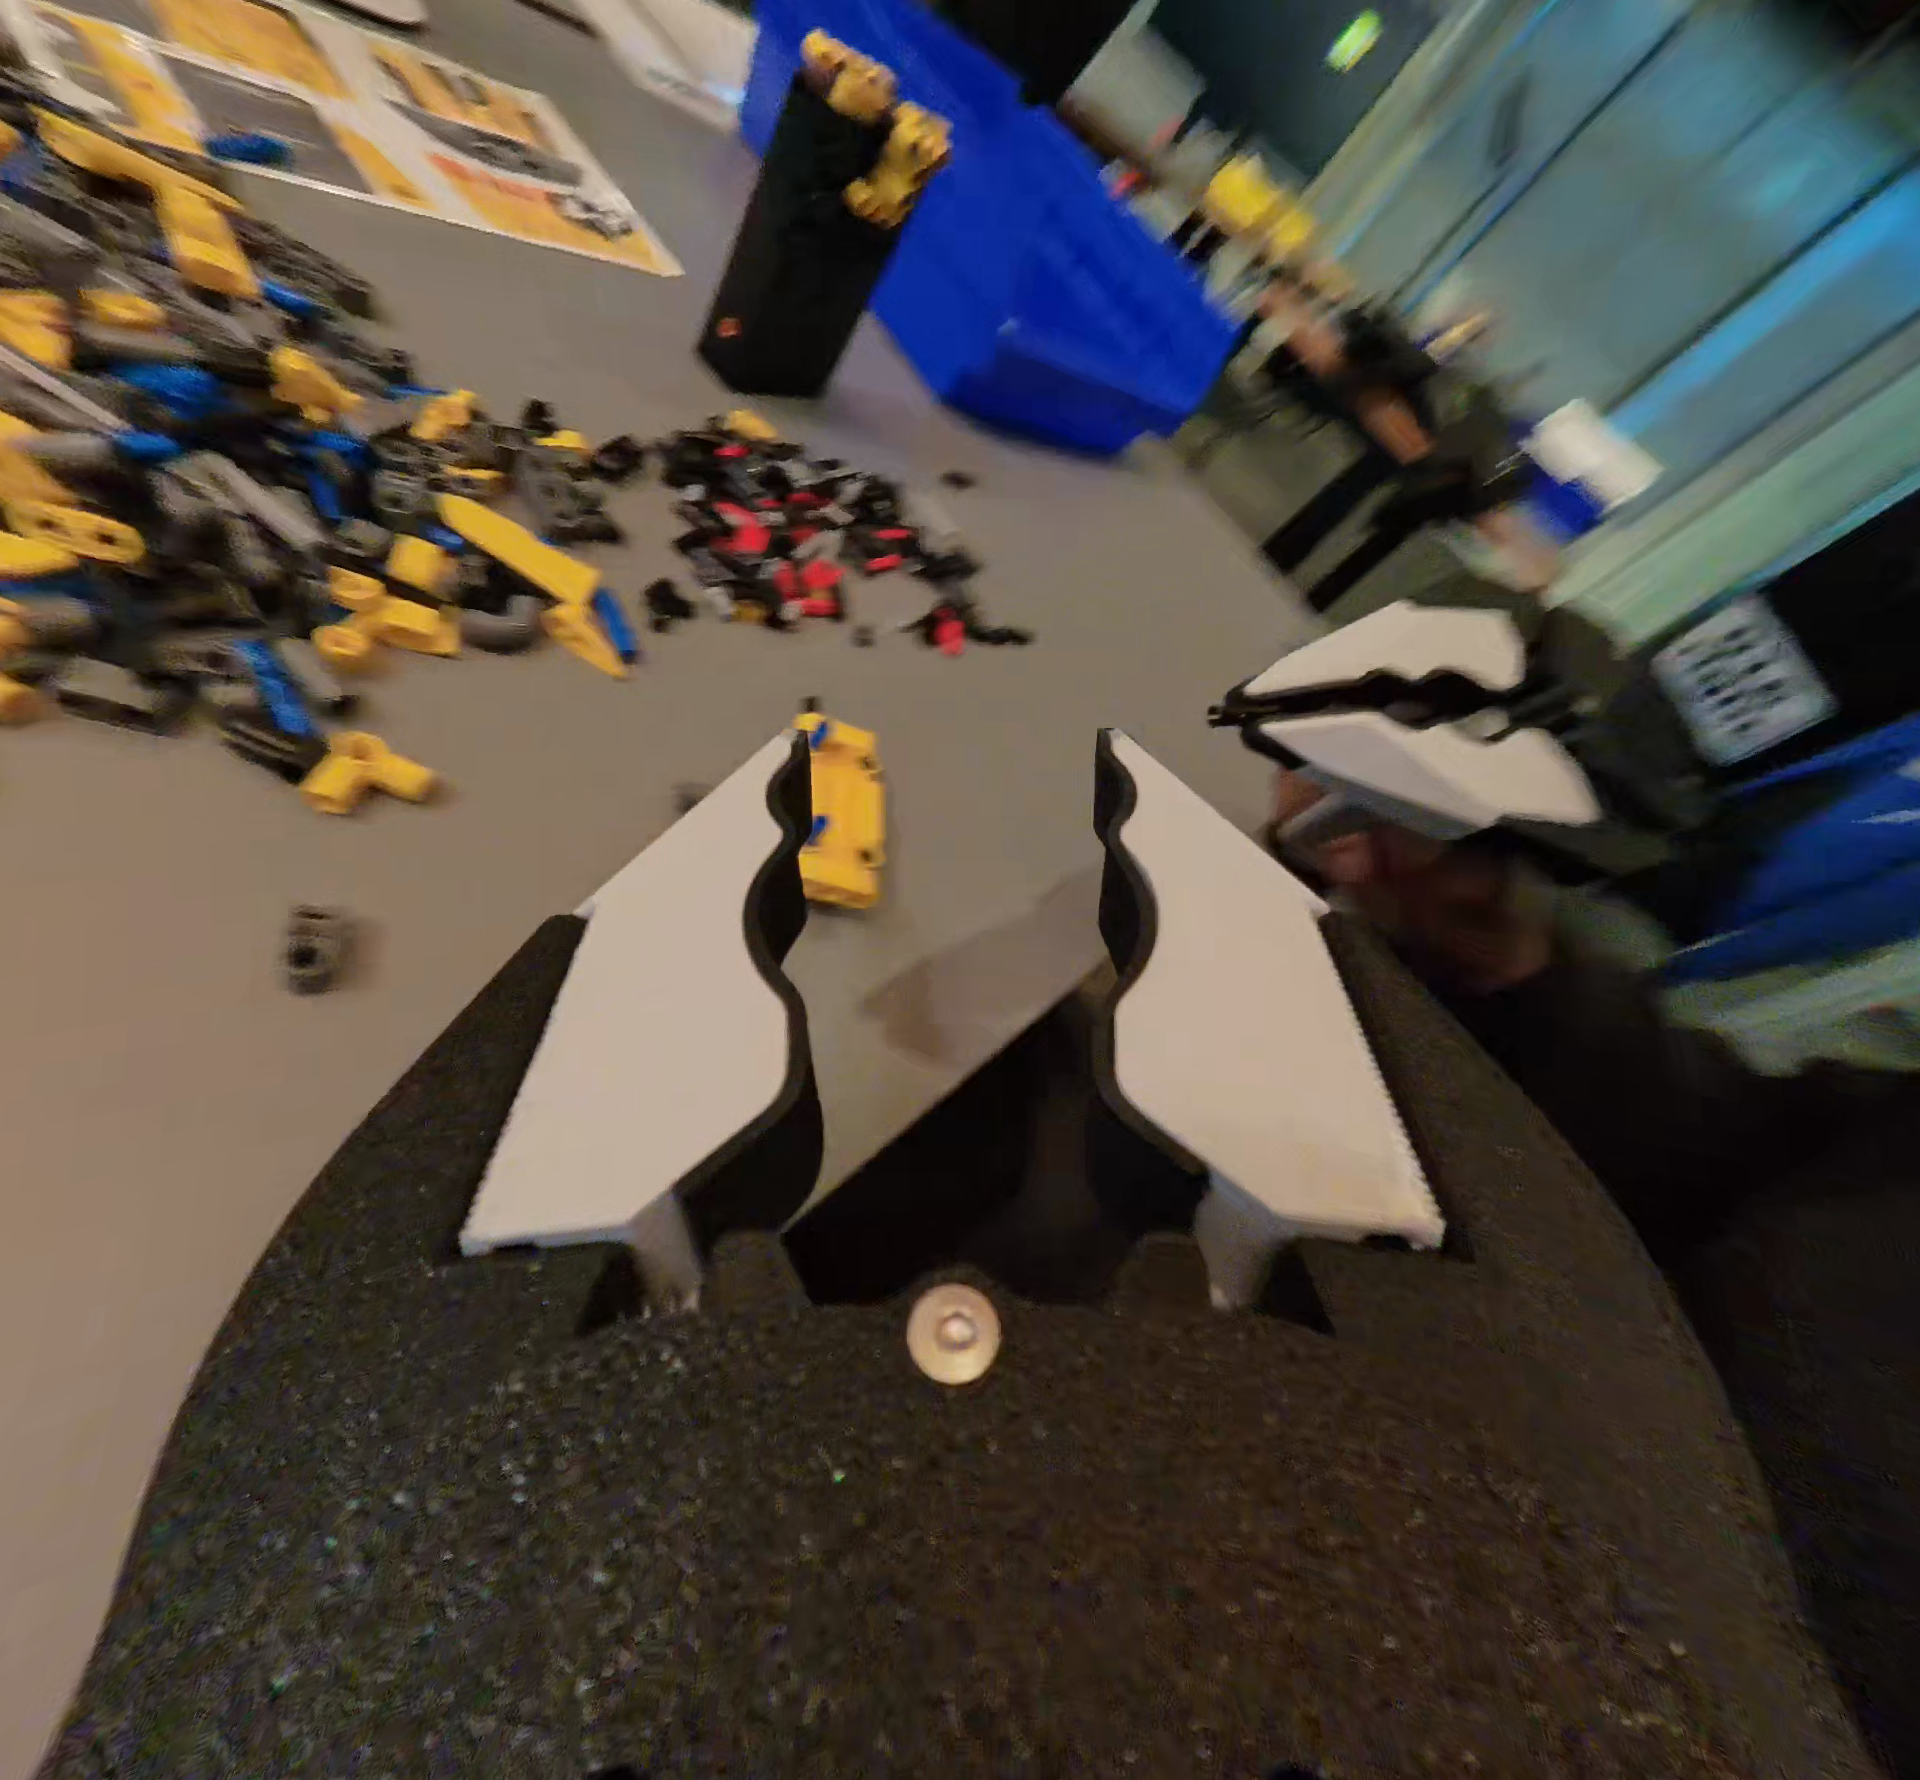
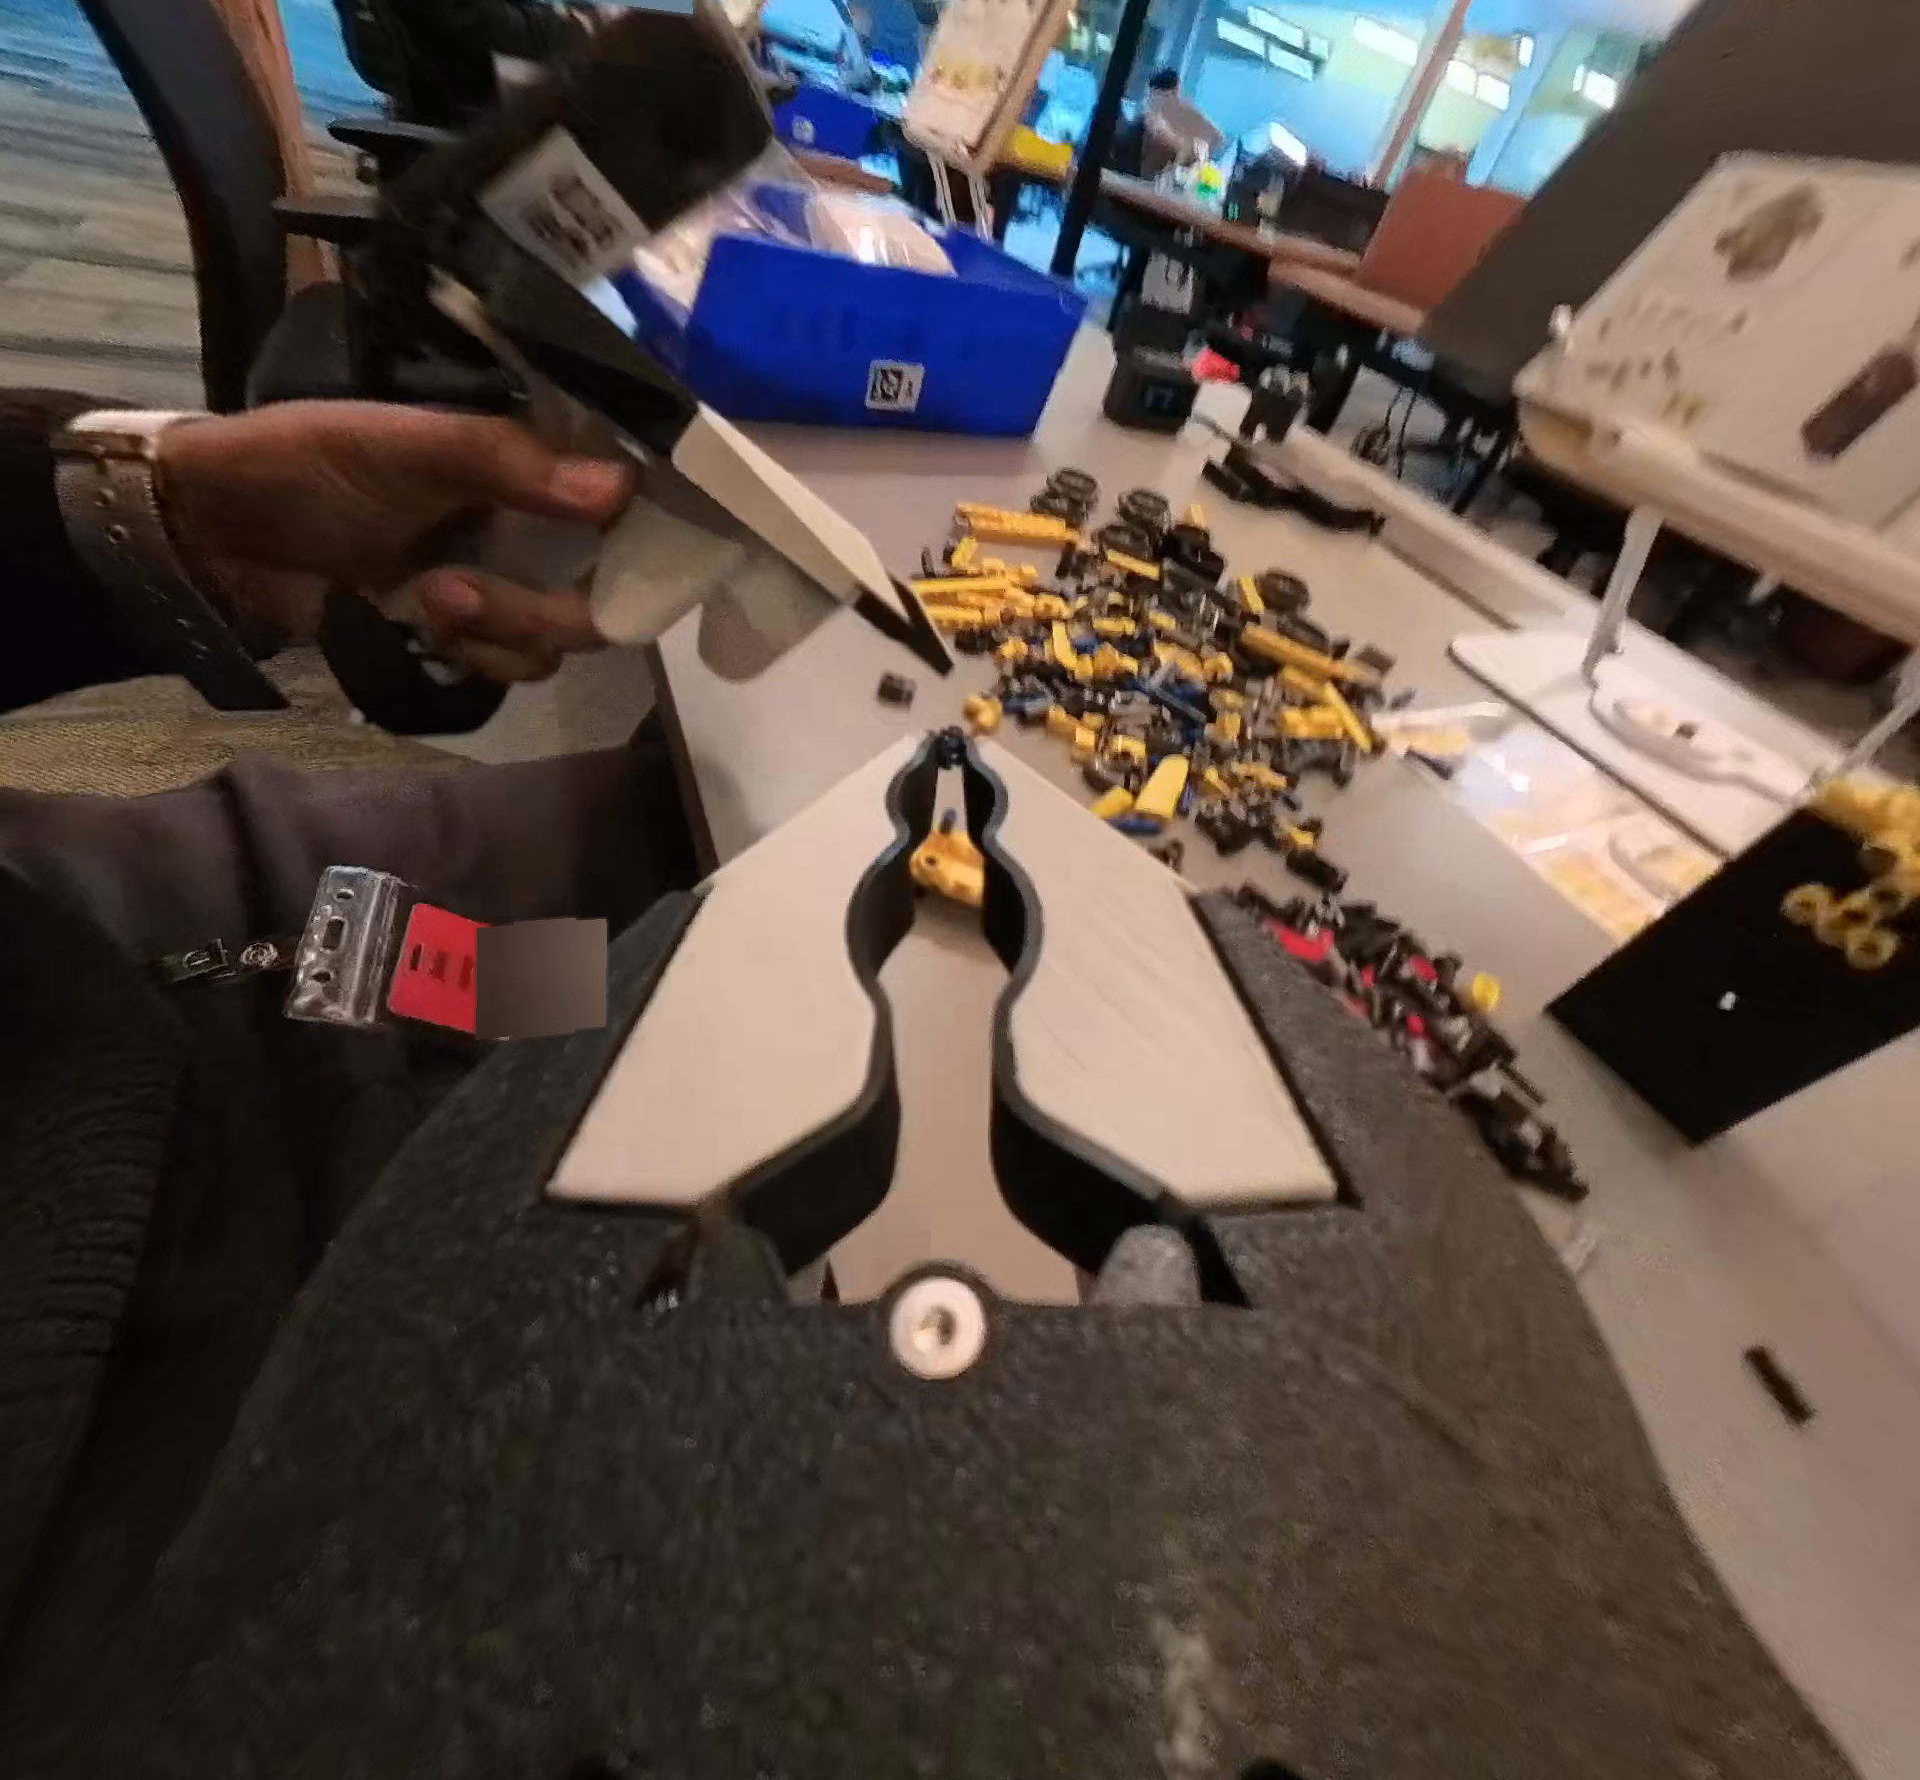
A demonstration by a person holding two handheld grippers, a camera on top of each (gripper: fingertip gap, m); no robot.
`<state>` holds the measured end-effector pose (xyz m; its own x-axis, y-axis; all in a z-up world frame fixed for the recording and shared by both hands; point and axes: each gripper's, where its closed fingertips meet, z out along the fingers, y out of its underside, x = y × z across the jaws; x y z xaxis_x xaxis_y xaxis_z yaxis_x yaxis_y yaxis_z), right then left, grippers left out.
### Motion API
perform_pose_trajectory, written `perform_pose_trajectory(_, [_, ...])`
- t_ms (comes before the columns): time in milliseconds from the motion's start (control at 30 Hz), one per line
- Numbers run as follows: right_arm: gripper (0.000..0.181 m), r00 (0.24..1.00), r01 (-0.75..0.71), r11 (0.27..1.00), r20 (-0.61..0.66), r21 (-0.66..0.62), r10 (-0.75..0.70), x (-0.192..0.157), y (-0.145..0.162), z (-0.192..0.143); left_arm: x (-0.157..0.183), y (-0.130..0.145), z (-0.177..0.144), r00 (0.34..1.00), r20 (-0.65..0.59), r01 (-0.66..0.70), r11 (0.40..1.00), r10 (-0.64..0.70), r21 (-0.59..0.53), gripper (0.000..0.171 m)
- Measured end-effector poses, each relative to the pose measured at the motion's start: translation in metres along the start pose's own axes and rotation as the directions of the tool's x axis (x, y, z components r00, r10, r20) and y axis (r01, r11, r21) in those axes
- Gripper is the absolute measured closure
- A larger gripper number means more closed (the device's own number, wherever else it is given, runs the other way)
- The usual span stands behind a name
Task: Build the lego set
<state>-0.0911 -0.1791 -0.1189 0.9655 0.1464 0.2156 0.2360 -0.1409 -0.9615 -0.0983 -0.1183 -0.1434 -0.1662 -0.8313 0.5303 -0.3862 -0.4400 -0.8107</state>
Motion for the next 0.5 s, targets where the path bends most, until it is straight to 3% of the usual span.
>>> perform_pose_trajectory(100, [0.177, 0.996, -0.086, 0.991, -0.015, -0.106, 0.085, 0.008, 0.024, 0.009, -0.02, 0.015, 0.014, 0.975, 0.142, -0.15, 0.976, 0.172, -0.156, 0.117])
perform_pose_trajectory(200, [0.177, 0.993, -0.119, 0.982, -0.019, -0.148, 0.118, 0.009, 0.034, 0.017, -0.032, 0.032, 0.029, 0.939, 0.209, -0.211, 0.937, 0.274, -0.28, 0.117])
perform_pose_trajectory(333, [0.177, 0.992, -0.123, 0.973, -0.014, -0.195, 0.123, 0.012, 0.045, 0.024, -0.035, 0.046, 0.038, 0.936, 0.208, -0.201, 0.916, 0.284, -0.347, 0.119])
perform_pose_trajectory(400, [0.177, 0.989, -0.145, 0.956, -0.033, -0.255, 0.141, 0.017, 0.055, 0.027, -0.042, 0.047, 0.038, 0.923, 0.242, -0.202, 0.911, 0.3, -0.359, 0.131])
perform_pose_trajectory(500, [0.177, 0.99, -0.14, 0.927, -0.037, -0.348, 0.136, 0.021, 0.07, 0.033, -0.046, 0.047, 0.038, 0.913, 0.251, -0.215, 0.902, 0.322, -0.375, 0.135])
